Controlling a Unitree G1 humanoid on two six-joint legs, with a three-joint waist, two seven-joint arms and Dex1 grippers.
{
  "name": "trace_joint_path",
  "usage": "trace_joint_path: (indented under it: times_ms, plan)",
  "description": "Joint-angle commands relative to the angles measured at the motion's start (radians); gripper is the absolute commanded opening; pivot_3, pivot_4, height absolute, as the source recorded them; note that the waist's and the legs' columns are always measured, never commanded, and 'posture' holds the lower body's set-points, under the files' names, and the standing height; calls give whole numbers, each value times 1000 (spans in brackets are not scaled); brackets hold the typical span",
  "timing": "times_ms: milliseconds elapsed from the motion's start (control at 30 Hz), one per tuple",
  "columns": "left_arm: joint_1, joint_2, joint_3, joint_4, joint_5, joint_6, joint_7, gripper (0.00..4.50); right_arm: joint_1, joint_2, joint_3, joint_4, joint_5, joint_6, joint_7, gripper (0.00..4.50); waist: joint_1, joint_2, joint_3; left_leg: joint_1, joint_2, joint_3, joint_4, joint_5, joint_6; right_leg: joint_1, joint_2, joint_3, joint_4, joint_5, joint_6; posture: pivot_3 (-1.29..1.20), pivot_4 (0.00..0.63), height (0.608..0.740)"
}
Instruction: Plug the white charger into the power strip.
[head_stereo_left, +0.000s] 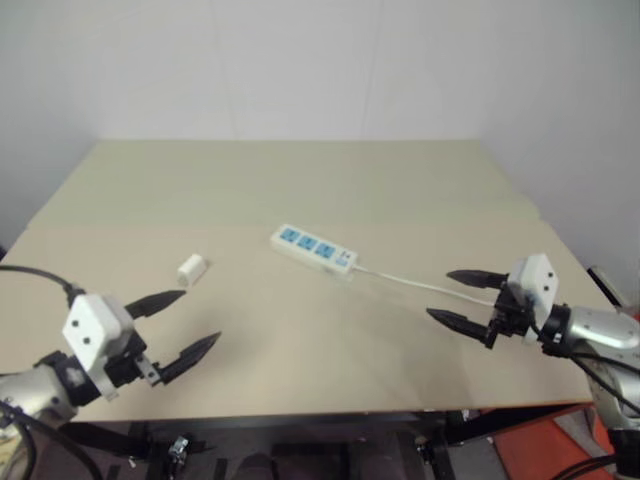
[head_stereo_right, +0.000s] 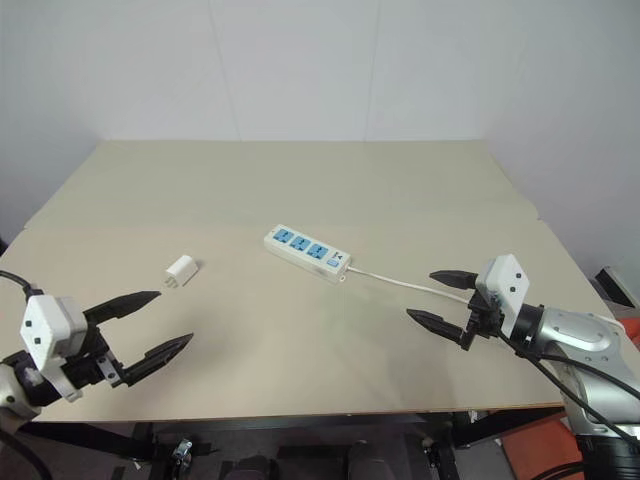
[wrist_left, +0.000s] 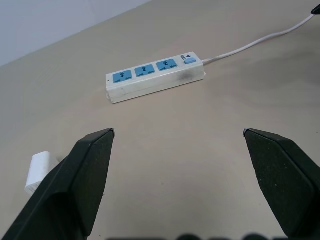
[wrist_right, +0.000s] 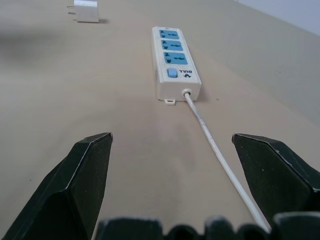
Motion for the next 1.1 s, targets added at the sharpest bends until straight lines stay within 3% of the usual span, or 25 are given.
trace_joint_path:
  times_ms: [33, 633, 867, 1100]
  plan:
    - [-9, 12, 0, -16, -17, -6, 14, 4500, -1, -15, -15, -31, 19, -4, 4, 4477, 0, 0, 0, 0, 0, 0, 0, 0, 0, 0, 0, 0, 0, 0, 0, 0, 150, 740]
    - [-48, 32, -16, 16, -51, 11, 20, 4500, -19, 11, -4, -35, 29, 15, -25, 4477, 0, 0, 0, 0, 0, 0, 0, 0, 0, 0, 0, 0, 0, 0, 0, 0, 150, 740]
    - [-118, 41, -57, 52, -58, 6, 15, 4500, -134, 148, 116, 15, -40, 12, -142, 4477, -6, 0, 0, 1, 0, 0, 0, 0, 0, 0, 1, 0, 1, 0, 0, 0, 150, 740]
    - [-187, 41, -103, 91, -47, -3, 14, 4500, -333, 342, 230, 284, -164, -100, -257, 4477, -4, 0, 0, -1, 0, 0, 0, 0, 0, -2, 0, 0, 0, 4, -6, 0, 150, 740]
